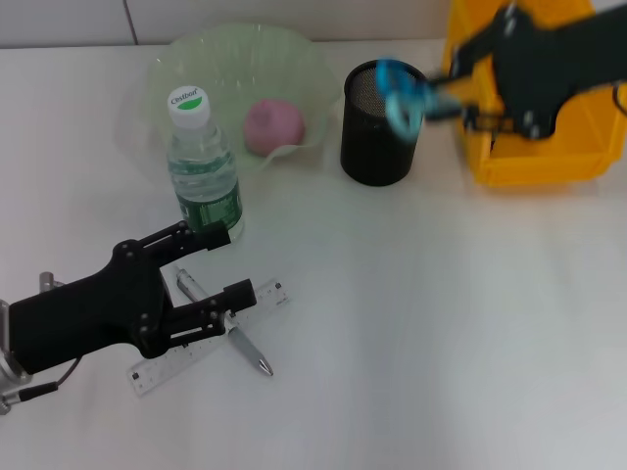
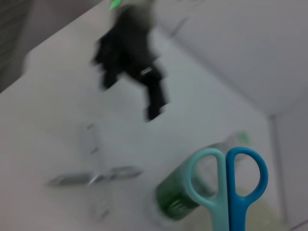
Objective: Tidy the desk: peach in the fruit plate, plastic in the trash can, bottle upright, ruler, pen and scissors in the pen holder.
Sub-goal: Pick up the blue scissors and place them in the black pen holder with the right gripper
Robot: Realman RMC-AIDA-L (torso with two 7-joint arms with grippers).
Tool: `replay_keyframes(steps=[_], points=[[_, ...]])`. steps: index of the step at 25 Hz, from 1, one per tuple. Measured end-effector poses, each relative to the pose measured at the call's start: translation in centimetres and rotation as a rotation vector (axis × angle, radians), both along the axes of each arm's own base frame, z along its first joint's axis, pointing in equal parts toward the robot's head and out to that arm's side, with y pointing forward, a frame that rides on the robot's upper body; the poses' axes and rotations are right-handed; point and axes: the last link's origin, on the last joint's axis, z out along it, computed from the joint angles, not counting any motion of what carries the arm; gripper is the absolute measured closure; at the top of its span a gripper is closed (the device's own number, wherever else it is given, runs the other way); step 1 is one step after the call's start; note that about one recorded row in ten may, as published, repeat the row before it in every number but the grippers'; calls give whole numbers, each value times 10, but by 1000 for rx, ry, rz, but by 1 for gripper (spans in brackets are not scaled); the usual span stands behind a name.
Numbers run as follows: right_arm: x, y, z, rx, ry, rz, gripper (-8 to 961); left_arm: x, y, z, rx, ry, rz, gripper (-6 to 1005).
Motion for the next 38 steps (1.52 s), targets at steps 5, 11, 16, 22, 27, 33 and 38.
replay_keyframes(steps=[5,11,16,22,27,33,38], points=[[19,-2,20,89,421,-168,742,-2,0,6,5,8,-11,199],[59,17,-3,256,875,-458,742,-3,2,14,27,20,-23,199],[70,32,-39,286,974,-635,742,-7,1,19,49,22,-15,199],[67,40,-69,275,987,-738,742,-10,-3,19,54,20,2,199],[65,42,-85,258,1001,-815,733,-13,-6,19,54,23,9,199],[60,40,-97,222,986,-840,708,-16,-9,19,68,38,6,200],[60,35,-103,189,961,-835,688,-17,-9,20,68,44,6,200]])
